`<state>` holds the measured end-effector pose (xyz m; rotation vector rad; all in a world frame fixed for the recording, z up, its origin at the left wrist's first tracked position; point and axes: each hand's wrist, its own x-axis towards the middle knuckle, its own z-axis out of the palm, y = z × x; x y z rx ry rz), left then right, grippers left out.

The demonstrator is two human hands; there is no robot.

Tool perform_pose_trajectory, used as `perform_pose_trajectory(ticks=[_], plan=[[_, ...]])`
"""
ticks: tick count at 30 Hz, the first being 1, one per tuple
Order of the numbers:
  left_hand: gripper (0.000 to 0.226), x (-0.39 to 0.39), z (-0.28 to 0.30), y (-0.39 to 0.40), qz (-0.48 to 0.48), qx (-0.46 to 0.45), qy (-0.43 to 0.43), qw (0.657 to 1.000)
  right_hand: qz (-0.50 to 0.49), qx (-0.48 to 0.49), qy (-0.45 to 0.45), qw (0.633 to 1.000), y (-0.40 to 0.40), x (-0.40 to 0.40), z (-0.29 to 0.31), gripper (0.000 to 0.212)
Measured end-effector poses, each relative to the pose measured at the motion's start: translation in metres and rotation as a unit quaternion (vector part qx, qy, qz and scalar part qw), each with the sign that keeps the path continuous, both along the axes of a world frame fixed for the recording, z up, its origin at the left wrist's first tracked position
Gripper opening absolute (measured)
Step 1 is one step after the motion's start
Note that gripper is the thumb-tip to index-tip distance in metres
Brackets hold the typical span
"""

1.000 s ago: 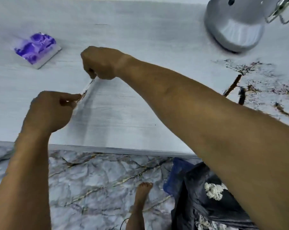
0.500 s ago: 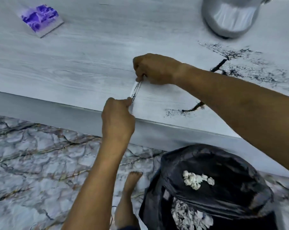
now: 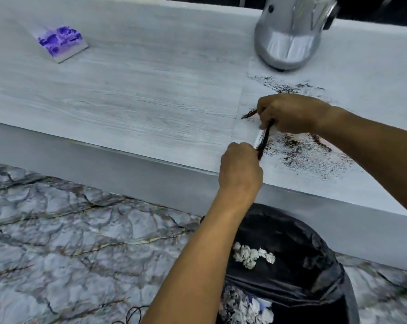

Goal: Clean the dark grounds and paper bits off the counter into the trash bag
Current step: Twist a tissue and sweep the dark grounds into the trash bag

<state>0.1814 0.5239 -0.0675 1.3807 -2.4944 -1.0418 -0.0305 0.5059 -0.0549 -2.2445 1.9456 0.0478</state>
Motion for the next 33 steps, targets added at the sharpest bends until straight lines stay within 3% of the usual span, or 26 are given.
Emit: perform_pose_trajectory(ticks=[4,8,14,24,33], plan=[[0.044,0.009,0.027,-0.051,0.008,-0.043,0.049,0.998,-0.006,-0.052,-0.017,0.999,-0.031,-0.008,0.019,0.038],[0.042,0.018,0.037,-0.111,0.018,-0.050,0.057,0.997,-0.009,-0.091,-0.018,0.996,-0.086,0.001,0.028,0.038],[0.032,0.035,0.035,-0.220,0.059,-0.045,0.051,0.996,-0.044,-0.064,-0.047,0.996,-0.193,0.016,0.012,0.040],[0.028,0.174,0.011,-0.381,0.190,-0.080,-0.026,0.978,0.070,-0.042,-0.075,0.994,-0.395,0.164,-0.008,0.043],[0.029,0.215,-0.014,-0.414,0.294,-0.072,-0.008,0.953,0.114,-0.043,-0.074,0.990,-0.474,0.239,-0.016,0.035]])
